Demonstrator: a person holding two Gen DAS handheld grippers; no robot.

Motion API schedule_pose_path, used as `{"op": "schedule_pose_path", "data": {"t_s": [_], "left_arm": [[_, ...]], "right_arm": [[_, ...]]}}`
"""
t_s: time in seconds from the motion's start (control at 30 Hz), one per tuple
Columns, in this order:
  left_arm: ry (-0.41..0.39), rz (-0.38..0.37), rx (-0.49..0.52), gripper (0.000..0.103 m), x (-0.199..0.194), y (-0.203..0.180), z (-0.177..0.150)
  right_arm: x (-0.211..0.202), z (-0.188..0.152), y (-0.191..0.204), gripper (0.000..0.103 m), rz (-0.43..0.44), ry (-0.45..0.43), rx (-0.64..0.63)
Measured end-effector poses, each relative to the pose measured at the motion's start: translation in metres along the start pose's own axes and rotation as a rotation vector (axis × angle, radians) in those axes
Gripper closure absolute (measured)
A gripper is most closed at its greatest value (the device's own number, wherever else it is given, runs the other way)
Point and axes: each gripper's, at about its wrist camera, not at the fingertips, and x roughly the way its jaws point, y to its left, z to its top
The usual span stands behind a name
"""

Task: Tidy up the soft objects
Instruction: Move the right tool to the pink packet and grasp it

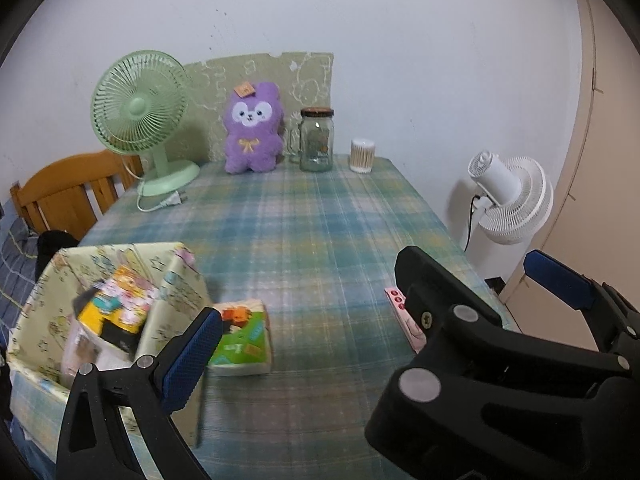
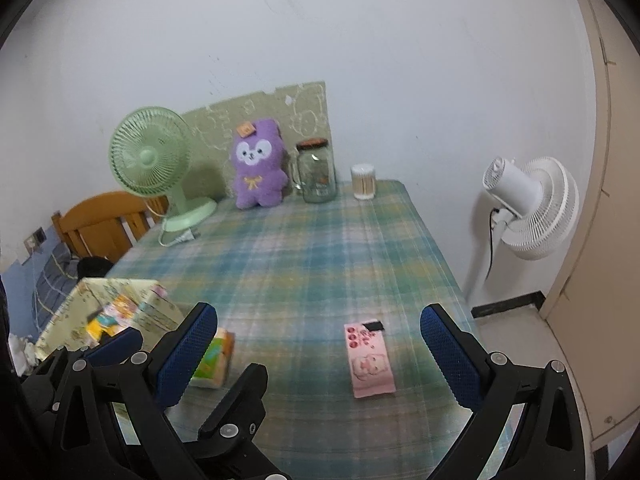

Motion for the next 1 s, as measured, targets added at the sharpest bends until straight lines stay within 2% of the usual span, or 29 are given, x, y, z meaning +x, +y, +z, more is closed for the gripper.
{"op": "schedule_pose_path", "data": {"t_s": [0.43, 1.0], "left_arm": [[0.086, 0.009, 0.013, 0.001, 0.043, -0.015, -0.017], [0.221, 0.028, -0.006, 0.006, 0.092, -0.015, -0.026]], "right_arm": [[0.046, -0.019, -0.022, 0.001, -0.038, 0.086, 0.0], [0.107, -0.032, -0.027, 0.022, -0.055, 0.249, -0.026]]}}
